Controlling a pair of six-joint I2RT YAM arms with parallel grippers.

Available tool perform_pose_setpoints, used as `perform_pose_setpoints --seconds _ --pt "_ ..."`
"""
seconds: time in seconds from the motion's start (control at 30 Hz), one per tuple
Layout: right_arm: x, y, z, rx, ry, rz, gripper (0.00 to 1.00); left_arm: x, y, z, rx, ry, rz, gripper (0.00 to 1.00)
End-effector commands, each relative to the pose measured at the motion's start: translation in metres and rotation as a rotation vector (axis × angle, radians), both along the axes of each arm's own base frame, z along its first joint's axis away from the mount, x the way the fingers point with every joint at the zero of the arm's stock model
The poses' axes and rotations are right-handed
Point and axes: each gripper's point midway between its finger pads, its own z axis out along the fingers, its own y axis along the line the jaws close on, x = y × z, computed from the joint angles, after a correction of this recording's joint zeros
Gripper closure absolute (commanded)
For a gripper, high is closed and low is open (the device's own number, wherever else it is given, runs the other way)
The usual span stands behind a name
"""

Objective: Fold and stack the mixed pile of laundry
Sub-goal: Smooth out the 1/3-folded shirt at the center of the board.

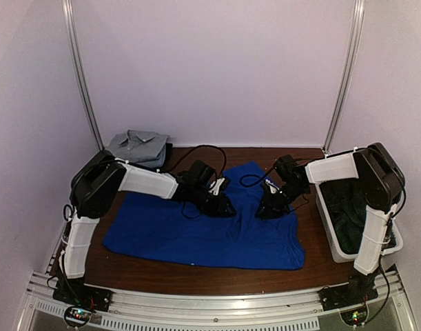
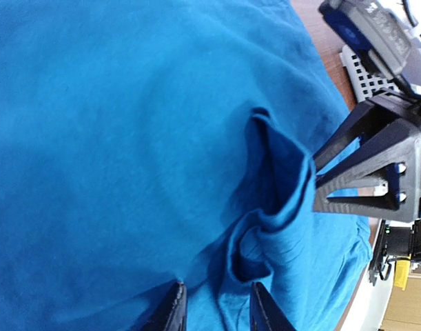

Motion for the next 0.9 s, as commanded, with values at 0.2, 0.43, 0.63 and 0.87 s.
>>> perform_pose_setpoints --seconds 0.2,0.43,0.63,0.87 --pt "-0.014 -0.021 -0.034 -0.127 0.078 -0.012 0.74 0.000 -0.025 0.007 -0.066 -0.016 -0.058 0.71" --pt "-0.016 -0.025 -0.039 -0.150 0.089 -0.008 0.75 0.005 -0.020 0.009 -0.030 -0.029 -0.037 1.00" --pt "-0.019 -0.034 -0.044 -0.180 0.092 -0.014 0.76 0.028 0.011 0.024 -0.025 -0.082 0.067 1.00" --pt "-0.019 -0.039 -0.046 -0.195 0.096 -0.017 0.77 0.031 0.030 0.015 0.047 -0.084 0.099 1.00"
